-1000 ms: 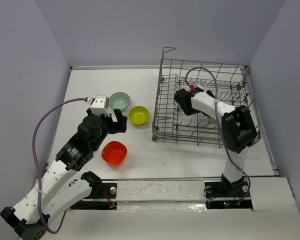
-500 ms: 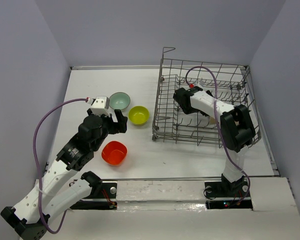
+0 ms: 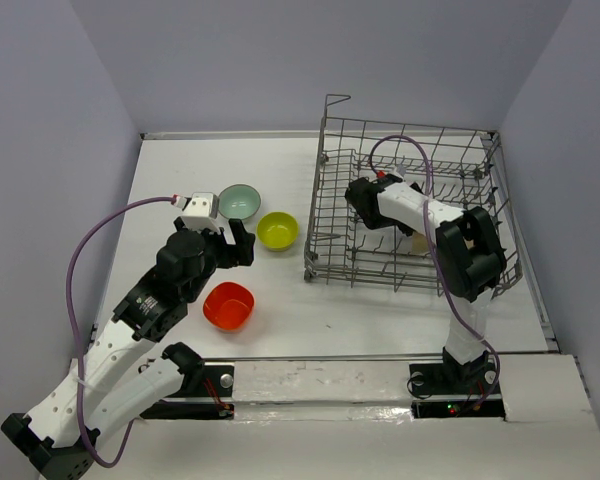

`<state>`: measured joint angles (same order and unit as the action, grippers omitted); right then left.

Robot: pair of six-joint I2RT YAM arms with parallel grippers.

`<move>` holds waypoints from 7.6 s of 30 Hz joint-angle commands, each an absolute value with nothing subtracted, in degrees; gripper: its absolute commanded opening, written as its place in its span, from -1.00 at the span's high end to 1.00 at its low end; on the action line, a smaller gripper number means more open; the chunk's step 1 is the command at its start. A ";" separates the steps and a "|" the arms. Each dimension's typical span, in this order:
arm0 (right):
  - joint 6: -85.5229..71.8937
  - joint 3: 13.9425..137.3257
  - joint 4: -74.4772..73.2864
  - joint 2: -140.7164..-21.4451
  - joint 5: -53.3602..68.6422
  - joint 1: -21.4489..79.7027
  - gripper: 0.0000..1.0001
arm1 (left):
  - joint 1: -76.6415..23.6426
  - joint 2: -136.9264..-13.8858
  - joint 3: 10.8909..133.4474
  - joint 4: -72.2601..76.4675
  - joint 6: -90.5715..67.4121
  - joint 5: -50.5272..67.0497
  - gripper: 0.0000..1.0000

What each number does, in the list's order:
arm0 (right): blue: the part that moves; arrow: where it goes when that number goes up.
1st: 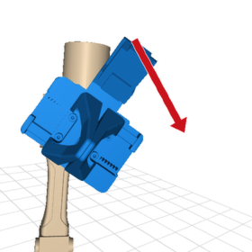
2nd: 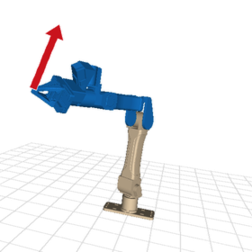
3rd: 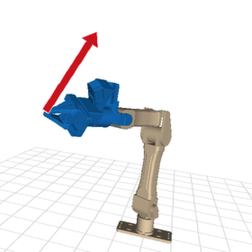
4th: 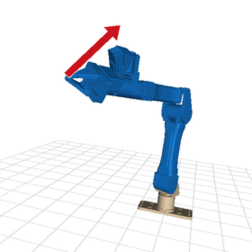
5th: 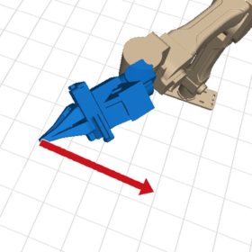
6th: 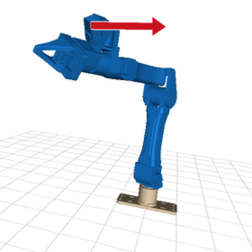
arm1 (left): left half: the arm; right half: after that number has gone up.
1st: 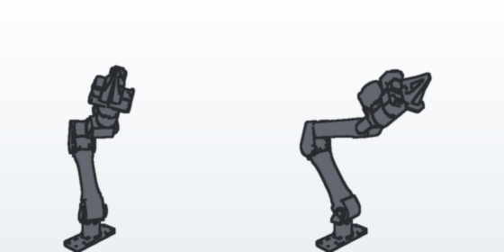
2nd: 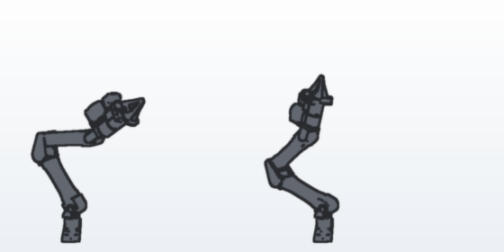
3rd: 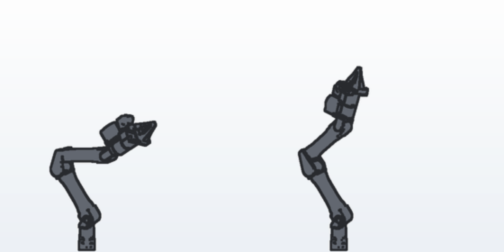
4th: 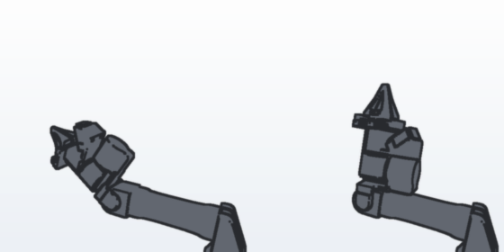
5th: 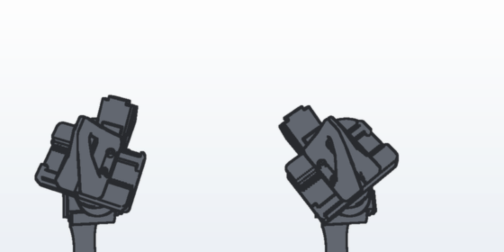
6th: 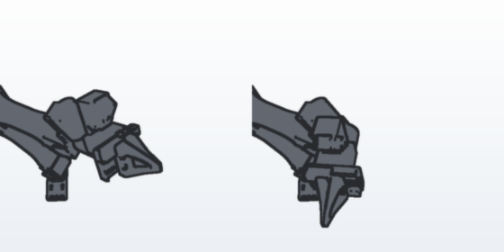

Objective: Load the bowls into the dish rack

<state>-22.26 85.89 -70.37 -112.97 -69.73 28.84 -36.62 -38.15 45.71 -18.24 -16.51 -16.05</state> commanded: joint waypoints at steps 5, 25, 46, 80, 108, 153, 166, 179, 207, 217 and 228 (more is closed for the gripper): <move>-21.80 87.80 -69.53 -111.62 -67.07 28.56 -0.09 | -36.47 -37.71 45.44 -16.08 -15.47 -15.91 -0.84; -18.90 86.40 -63.11 -100.64 -51.69 28.56 -0.18 | -36.47 -38.41 45.53 -16.35 -15.56 -16.70 -0.85; -18.54 81.75 -49.40 -76.13 -31.04 28.56 -0.34 | -30.42 -46.49 47.99 -23.29 -24.51 -28.92 -0.85; -19.51 64.69 -40.96 -49.92 7.29 28.56 -0.38 | 18.72 -56.16 36.13 -31.73 -57.92 -28.74 -0.83; -18.98 64.34 -41.22 -52.82 3.34 28.56 -0.40 | 21.88 -65.56 31.54 -15.04 -49.58 -18.03 0.73; -23.12 88.15 -46.93 -66.88 8.87 29.09 -0.36 | -22.21 -61.42 80.58 -33.39 -28.04 -18.79 1.00; -23.12 95.53 -48.60 -70.93 7.82 29.62 -0.36 | -50.88 -79.97 103.44 -43.85 -31.29 -37.00 1.00; -22.85 94.05 -48.08 -71.01 6.94 29.62 -0.36 | -55.98 -90.26 113.54 -43.77 -31.38 -37.18 1.00; -23.47 88.68 -42.10 -72.95 4.75 29.62 0.35 | -60.55 -95.71 117.60 -41.49 -31.11 -36.74 1.00; -24.43 87.45 -40.61 -71.99 4.13 29.62 0.98 | -60.91 -96.07 117.51 -41.13 -31.29 -36.12 1.00; -24.26 86.05 -40.87 -68.65 0.27 29.62 0.98 | -61.17 -95.01 118.12 -39.81 -29.80 -36.56 -0.24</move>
<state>-24.25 85.60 -44.56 -71.92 2.42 29.34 -60.82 -96.84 115.39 -42.85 -30.09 -34.96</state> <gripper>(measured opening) 0.132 0.606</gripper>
